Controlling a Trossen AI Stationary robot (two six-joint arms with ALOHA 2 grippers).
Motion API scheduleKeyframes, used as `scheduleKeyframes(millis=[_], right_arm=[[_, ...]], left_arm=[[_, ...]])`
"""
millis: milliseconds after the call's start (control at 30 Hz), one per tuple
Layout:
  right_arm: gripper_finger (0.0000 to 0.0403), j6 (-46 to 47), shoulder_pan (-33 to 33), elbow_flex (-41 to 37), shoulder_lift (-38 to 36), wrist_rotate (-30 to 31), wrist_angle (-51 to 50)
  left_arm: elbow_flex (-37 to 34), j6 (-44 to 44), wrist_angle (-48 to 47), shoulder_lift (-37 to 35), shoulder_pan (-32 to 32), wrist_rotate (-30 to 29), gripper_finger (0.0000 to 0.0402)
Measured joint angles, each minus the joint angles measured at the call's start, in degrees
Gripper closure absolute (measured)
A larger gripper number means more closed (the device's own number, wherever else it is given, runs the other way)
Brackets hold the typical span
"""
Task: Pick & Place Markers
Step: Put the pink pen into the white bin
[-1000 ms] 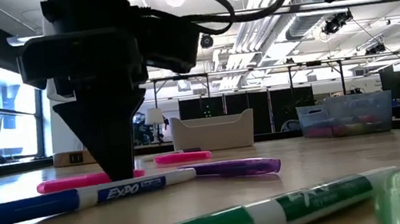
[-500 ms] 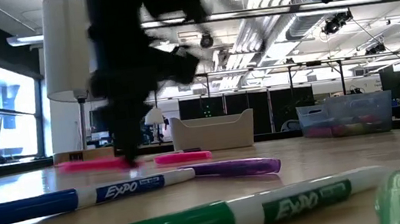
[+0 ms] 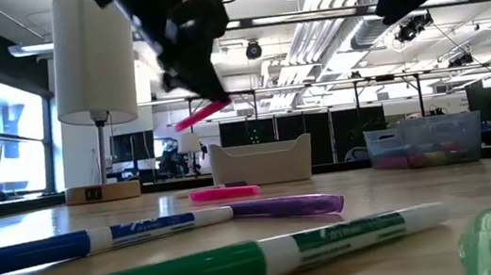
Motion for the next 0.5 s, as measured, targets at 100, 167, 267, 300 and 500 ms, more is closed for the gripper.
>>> scheduleKeyframes(millis=[100, 167, 267, 300, 500], right_arm=[[0.0302, -0.01, -0.42, -0.01, 1.8, 0.91, 2.36], [0.0302, 0.0, -0.85, -0.01, 2.65, 1.98, 4.43], [0.0302, -0.01, -2.0, 0.0, 3.58, 3.58, 7.76], [0.0302, 0.0, -2.51, -0.01, 3.79, 4.1, 8.65], [0.0302, 0.04, -6.31, 0.02, 4.14, 5.13, 12.44]], left_arm=[[0.18, 5.21, 3.81, -0.04, 5.27, 4.23, 0.0379], [1.25, 8.6, 3.79, -0.02, 9.16, 6.21, 0.0379], [3.94, 13.54, 4.39, 2.37, 14.22, 9.53, 0.0379], [5.12, 15.13, 4.45, 3.86, 15.59, 10.42, 0.0379], [14.23, 25.22, -0.52, 10.64, 22.32, 13.66, 0.0379]])
